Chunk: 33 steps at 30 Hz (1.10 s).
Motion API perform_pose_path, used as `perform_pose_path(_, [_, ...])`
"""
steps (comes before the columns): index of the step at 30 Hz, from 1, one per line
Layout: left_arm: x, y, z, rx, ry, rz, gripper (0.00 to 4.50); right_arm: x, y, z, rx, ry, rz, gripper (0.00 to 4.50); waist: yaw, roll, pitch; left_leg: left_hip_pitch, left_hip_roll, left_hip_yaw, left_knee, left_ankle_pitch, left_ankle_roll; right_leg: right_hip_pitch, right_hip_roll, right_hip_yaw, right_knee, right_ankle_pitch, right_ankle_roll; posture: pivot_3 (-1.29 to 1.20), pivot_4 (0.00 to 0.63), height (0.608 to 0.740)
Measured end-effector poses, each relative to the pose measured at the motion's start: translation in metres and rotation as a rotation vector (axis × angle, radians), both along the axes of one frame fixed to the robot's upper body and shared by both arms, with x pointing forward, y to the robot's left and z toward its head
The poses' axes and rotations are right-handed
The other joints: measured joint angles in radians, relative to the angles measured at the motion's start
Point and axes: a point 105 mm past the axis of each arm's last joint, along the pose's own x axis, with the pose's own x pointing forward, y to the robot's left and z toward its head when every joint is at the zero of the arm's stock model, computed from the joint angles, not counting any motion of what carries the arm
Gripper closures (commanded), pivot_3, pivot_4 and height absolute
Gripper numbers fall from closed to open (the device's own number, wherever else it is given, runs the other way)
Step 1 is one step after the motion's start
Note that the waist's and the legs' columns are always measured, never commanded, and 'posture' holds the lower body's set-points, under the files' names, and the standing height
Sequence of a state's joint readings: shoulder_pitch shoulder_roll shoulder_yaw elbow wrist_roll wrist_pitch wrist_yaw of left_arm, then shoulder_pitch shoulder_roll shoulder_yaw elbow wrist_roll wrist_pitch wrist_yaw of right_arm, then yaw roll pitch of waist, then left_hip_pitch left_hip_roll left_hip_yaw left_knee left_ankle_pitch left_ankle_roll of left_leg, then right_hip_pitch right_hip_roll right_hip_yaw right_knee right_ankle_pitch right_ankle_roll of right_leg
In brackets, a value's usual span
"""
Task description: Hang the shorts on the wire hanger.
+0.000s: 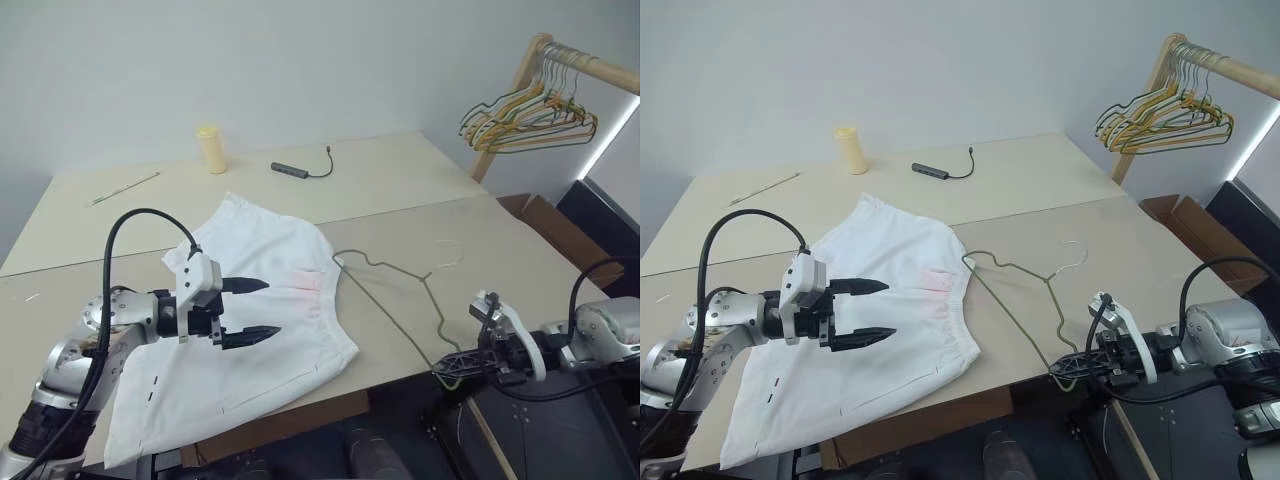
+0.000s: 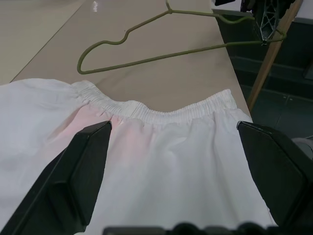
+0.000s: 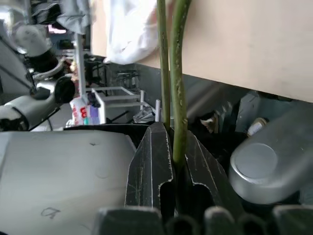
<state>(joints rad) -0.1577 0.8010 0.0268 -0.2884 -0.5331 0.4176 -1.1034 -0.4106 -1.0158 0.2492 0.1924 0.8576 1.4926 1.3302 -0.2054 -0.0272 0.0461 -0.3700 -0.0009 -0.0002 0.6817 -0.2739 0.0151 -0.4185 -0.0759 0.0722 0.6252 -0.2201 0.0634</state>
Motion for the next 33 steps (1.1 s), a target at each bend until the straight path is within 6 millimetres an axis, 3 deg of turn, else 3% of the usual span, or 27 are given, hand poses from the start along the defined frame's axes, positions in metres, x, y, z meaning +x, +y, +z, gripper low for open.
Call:
perform_pose_path(17, [-0.003,-0.001,0.002,0.023,-0.009,-0.012,0.04,-0.001,-0.009,-0.016,-0.033,0.040,-0.042,4.50,-0.001,0.000,0.000,0.000,0.000,0.000,0.001,0.000,0.000,0.000,0.000,0.000,0.002,0.000,0.000,-0.18,0.000,0.740])
perform_pose_path(33, [-0.004,-0.005,0.003,0.024,-0.015,-0.017,0.04,-0.002,0.014,-0.014,0.050,-0.014,0.045,4.50,-0.001,0.001,0.000,0.001,0.000,0.000,0.002,0.000,0.000,0.000,0.000,0.000,0.003,0.000,0.000,-0.17,0.000,0.740])
